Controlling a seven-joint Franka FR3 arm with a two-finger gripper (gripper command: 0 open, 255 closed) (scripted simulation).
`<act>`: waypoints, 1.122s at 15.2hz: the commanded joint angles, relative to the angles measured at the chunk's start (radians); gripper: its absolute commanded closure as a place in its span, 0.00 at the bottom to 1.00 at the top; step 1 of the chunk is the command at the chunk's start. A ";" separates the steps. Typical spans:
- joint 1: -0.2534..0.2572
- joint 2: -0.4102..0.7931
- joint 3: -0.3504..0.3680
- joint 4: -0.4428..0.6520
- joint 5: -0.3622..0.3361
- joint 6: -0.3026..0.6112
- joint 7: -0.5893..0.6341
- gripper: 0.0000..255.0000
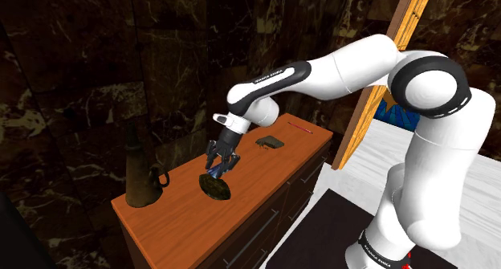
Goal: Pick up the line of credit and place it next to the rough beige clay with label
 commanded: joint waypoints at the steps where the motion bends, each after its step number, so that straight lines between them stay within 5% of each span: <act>1: -0.024 -0.019 -0.020 -0.018 -0.009 -0.024 -0.032 1.00; 17: -0.244 -0.067 -0.217 -0.052 -0.126 -0.247 -0.311 1.00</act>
